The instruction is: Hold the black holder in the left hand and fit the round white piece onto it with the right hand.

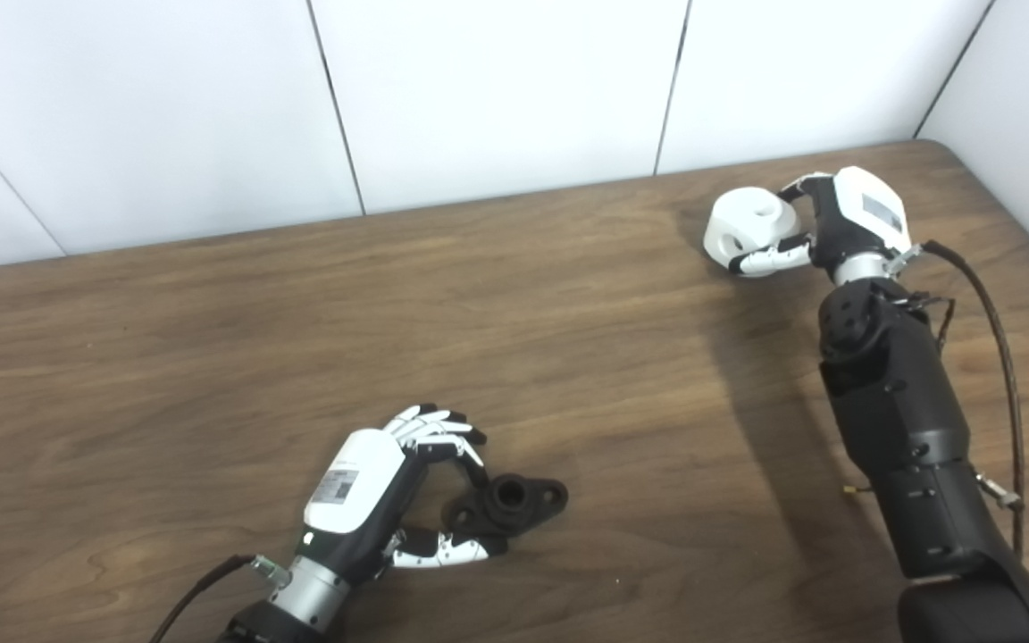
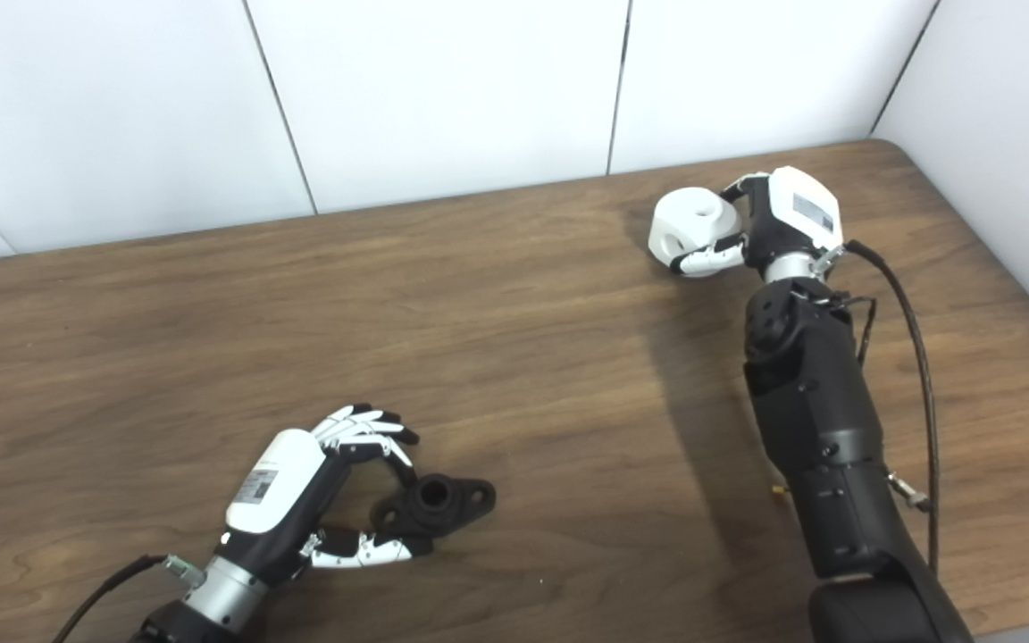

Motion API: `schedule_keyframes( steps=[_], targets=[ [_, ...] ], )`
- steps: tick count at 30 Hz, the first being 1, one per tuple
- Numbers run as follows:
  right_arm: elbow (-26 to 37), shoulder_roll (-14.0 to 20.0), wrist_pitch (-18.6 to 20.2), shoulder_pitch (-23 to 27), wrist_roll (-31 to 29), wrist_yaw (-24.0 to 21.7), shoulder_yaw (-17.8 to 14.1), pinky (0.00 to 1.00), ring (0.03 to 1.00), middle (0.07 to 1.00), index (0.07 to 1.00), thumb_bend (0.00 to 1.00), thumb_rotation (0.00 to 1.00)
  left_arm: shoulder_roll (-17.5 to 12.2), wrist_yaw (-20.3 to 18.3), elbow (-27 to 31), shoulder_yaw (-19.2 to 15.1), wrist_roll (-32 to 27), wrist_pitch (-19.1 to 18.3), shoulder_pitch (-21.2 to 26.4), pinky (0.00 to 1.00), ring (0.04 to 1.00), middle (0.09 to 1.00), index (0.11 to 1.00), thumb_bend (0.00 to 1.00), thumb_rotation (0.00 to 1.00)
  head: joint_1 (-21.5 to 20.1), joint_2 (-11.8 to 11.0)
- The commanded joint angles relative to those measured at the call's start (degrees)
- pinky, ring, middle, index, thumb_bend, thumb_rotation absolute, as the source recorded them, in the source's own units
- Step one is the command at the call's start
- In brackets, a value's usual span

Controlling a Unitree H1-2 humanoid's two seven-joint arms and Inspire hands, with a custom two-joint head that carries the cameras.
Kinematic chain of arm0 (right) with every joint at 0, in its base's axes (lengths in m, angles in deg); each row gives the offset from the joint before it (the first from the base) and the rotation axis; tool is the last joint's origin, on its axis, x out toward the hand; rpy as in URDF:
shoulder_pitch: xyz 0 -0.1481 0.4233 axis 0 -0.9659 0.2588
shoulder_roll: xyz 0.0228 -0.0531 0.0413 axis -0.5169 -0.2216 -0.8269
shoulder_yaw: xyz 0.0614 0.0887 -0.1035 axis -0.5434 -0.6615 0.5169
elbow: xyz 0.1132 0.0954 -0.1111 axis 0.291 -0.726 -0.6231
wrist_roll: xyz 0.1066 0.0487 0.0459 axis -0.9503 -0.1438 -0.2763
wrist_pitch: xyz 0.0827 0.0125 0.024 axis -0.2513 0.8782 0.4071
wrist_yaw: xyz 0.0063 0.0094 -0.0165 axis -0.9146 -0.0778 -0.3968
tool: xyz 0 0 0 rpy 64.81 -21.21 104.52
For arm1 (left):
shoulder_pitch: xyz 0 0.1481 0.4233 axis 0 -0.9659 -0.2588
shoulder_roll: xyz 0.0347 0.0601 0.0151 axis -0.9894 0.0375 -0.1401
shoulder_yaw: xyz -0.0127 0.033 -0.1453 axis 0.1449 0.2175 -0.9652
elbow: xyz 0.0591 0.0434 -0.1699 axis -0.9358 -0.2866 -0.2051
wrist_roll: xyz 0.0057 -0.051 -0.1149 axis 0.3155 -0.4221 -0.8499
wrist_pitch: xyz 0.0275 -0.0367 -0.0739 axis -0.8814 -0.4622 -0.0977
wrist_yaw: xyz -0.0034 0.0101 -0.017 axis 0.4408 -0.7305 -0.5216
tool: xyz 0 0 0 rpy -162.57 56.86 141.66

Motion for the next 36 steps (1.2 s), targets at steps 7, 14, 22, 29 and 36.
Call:
schedule_keyframes(
  steps=[7, 14, 22, 29, 36],
  targets=[
    [1.24, 2.28, -0.07, 1.47, -1.01, 3.13, 0.62, 0.81, 0.896, 0.862, 0.601, 0.82, 0.23, -0.79, -0.11, -0.23, -0.05, 0.8, -0.11, 0.23, 0.91, 0.833, 0.747, 0.487, 0.52, 0.06, 0.12, 0.39],
    [2.0, 2.27, -0.32, 0.88, -3.65, 5.9, 0.88, 0.82, 0.885, 0.838, 0.486, 0.53, 0.14, -0.76, 0.2, -0.44, -0.06, 0.85, 0.16, 0.29, 0.91, 0.834, 0.745, 0.487, 0.52, 0.05, 0.29, 0.4],
    [2.13, 2.95, -0.41, 0.63, -5.26, 7.61, 1.79, 0.84, 0.882, 0.82, 0.486, 0.52, 0.14, -0.73, 0.45, -0.89, -0.01, 0.85, 0.42, 0.51, 0.9, 0.827, 0.741, 0.486, 0.52, 0.05, 0.23, 0.31],
    [2.75, 3.38, -0.47, 0.09, -6.53, 8.66, 2.31, 0.83, 0.877, 0.815, 0.486, 0.52, 0.14, -0.63, 0.41, -0.62, 0.11, 1.22, 0.22, 0.38, 0.9, 0.828, 0.742, 0.486, 0.52, 0.06, 0.29, 0.23],
    [7.5, 3.86, -0.25, -1.44, -6.64, 6.92, 3.11, 0.85, 0.883, 0.811, 0.487, 0.52, 0.14, -0.55, 0.71, -0.89, 0.2, 1.31, 0.48, 0.36, 0.9, 0.831, 0.743, 0.487, 0.52, 0.06, 0.53, 0.12]
  ],
)
